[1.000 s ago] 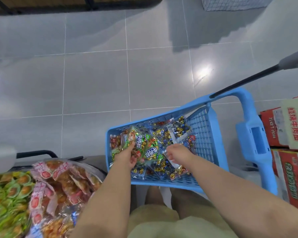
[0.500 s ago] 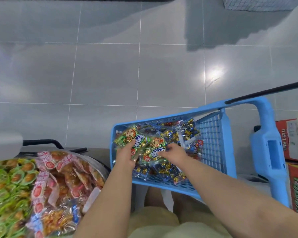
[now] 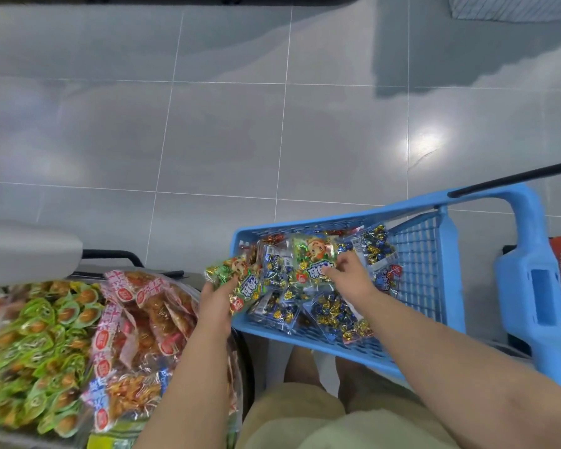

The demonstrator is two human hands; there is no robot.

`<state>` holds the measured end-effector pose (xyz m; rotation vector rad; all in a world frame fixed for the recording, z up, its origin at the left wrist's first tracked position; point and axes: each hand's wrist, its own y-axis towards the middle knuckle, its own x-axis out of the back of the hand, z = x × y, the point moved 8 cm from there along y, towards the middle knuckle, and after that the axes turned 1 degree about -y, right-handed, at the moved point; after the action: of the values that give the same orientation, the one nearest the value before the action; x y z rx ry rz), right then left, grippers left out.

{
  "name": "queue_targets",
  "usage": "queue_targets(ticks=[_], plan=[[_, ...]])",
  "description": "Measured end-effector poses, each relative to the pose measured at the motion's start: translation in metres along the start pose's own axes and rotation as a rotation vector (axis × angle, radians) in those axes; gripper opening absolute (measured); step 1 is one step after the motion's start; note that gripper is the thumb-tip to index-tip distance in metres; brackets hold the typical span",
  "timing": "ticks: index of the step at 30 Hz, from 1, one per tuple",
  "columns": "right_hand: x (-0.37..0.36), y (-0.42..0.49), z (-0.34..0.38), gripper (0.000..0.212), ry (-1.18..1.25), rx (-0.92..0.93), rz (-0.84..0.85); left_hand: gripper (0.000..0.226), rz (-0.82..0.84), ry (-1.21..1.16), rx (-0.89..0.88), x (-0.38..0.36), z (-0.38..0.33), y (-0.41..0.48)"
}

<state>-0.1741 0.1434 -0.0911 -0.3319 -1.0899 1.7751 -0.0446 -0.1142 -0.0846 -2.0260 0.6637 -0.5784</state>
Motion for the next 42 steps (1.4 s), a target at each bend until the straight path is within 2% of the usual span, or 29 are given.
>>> queue_targets(ticks=[3, 5, 6, 8, 10, 13, 15, 18, 20, 24, 26, 28, 30, 32, 35, 37, 39, 42], plan=[[-0.008, -0.016, 0.019, 0.045, 0.15, 0.016, 0.146, 0.032, 0.098, 0.1, 0.018, -0.006, 0.002, -0.01], [-0.029, -0.03, 0.033, 0.058, 0.1, 0.031, 0.289, 0.025, 0.203, -0.006, 0.081, -0.015, 0.005, -0.023], [-0.043, -0.035, 0.038, 0.06, 0.069, 0.05, 0.348, 0.03, 0.264, -0.066, 0.111, -0.019, 0.006, -0.03], [-0.069, -0.044, 0.046, 0.058, 0.013, 0.093, 0.4, 0.055, 0.334, -0.093, 0.11, -0.02, 0.005, -0.037], [-0.094, -0.049, 0.05, 0.057, -0.047, 0.132, 0.417, 0.068, 0.27, -0.003, 0.048, -0.01, -0.002, -0.043], [-0.128, -0.052, 0.057, 0.047, -0.058, 0.18, 0.502, 0.089, -0.004, 0.139, -0.027, 0.026, -0.01, -0.044], [-0.135, -0.039, 0.058, 0.033, -0.069, 0.174, 0.454, 0.105, -0.151, 0.218, -0.107, 0.048, -0.022, -0.043], [-0.134, -0.004, 0.056, 0.03, -0.273, 0.204, 0.283, 0.103, -0.325, 0.283, -0.296, 0.074, -0.056, -0.047], [-0.144, 0.013, 0.063, 0.034, -0.489, 0.297, 0.284, 0.101, -0.402, 0.286, -0.349, 0.088, -0.073, -0.044], [-0.181, 0.033, 0.072, 0.053, -0.925, 0.492, 0.389, 0.105, -0.377, 0.26, -0.261, 0.098, -0.079, -0.024], [-0.194, 0.038, 0.064, 0.064, -1.075, 0.489, 0.422, 0.11, -0.32, 0.218, -0.213, 0.097, -0.075, -0.015], [-0.195, 0.041, 0.061, 0.058, -1.162, 0.486, 0.374, 0.112, -0.285, 0.187, -0.204, 0.095, -0.075, -0.009], [-0.191, 0.042, 0.064, 0.039, -1.198, 0.529, 0.32, 0.111, -0.271, 0.171, -0.202, 0.095, -0.075, -0.006], [-0.179, 0.039, 0.072, 0.027, -1.063, 0.526, 0.297, 0.111, -0.254, 0.147, -0.21, 0.095, -0.075, -0.006], [-0.15, 0.023, 0.098, 0.018, -0.693, 0.538, 0.215, 0.113, -0.224, 0.098, -0.199, 0.095, -0.075, -0.01], [-0.126, 0.007, 0.113, 0.011, -0.461, 0.523, 0.178, 0.117, -0.177, -0.02, -0.168, 0.094, -0.075, -0.013], [-0.104, -0.008, 0.121, 0.02, -0.338, 0.501, 0.121, 0.119, -0.146, -0.131, -0.183, 0.093, -0.079, -0.019], [-0.067, -0.026, 0.129, 0.024, -0.143, 0.463, -0.023, 0.125, -0.113, -0.139, -0.227, 0.09, -0.087, -0.033]])
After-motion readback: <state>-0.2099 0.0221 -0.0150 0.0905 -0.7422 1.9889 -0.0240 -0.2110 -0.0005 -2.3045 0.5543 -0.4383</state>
